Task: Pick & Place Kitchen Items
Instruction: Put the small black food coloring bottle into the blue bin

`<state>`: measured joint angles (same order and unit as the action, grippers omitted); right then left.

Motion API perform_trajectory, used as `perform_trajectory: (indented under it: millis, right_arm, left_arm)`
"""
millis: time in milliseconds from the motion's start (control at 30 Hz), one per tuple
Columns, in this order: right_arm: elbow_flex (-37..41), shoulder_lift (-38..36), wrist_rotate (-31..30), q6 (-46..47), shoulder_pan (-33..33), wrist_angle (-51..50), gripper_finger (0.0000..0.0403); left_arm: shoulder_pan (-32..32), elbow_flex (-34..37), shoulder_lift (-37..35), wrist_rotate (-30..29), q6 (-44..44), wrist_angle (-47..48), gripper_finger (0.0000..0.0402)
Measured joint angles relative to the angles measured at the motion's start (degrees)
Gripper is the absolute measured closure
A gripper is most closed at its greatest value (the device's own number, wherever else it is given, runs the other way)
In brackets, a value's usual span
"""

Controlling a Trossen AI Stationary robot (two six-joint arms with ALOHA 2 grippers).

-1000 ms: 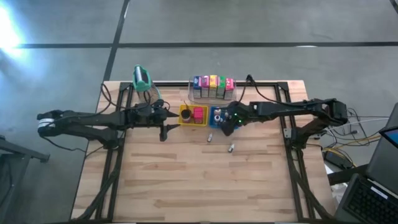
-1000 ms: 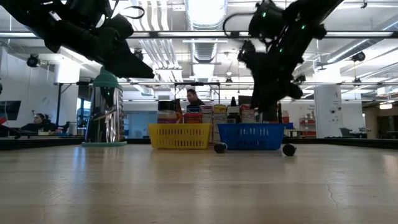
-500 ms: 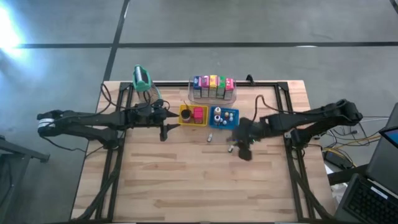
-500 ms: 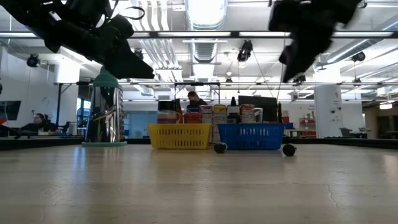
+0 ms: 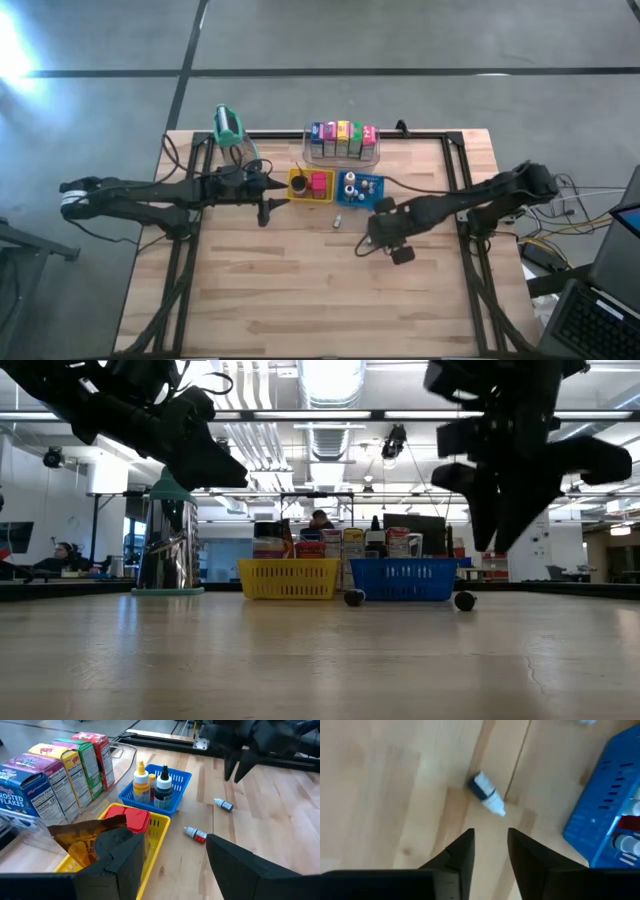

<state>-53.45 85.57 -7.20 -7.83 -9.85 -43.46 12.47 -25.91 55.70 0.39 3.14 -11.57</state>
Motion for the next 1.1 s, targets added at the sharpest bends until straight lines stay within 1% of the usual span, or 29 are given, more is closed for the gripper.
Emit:
perform_trajectory:
  millis: [100, 233, 333, 467, 600, 900, 1100]
  right_arm:
    - [-2.73, 3.91, -0.46, -2.96, -0.02, -4.35, 0.0268]
    - [-5.33, 7.67, -0.47, -10.24, -0.02, -6.71, 0.0239]
    - [-6.36, 9.3, -0.58, -14.34, 0.12, -7.3, 0.0227]
    - [-6.77, 10.29, -1.95, -18.02, 0.15, -7.09, 0.0221]
    - [-6.51, 10.95, -1.99, -19.75, 0.42, -5.04, 0.0226]
    - [-4.16, 13.43, -1.95, -22.53, 0.93, 0.25, 0.026]
    - [-4.07, 15.34, -1.83, -23.3, 1.96, 2.35, 0.0274]
  left_arm:
    - [0.0, 0.0, 0.0, -0.01, 0.04, -0.45, 0.0183]
    - [0.0, -0.01, -0.02, -0.01, 0.31, -0.94, 0.0183]
    - [0.0, -0.02, 0.0, -0.01, 0.85, -1.03, 0.0183]
    - [0.0, -0.02, 0.0, -0.01, 1.53, -0.99, 0.0183]
    - [0.0, -0.02, -0.02, -0.01, 1.57, -0.98, 0.0183]
    - [0.0, -0.02, 0.0, -0.01, 2.34, -0.87, 0.0183]
    - [-0.02, -0.02, -0.02, -0.01, 2.54, -0.67, 0.0183]
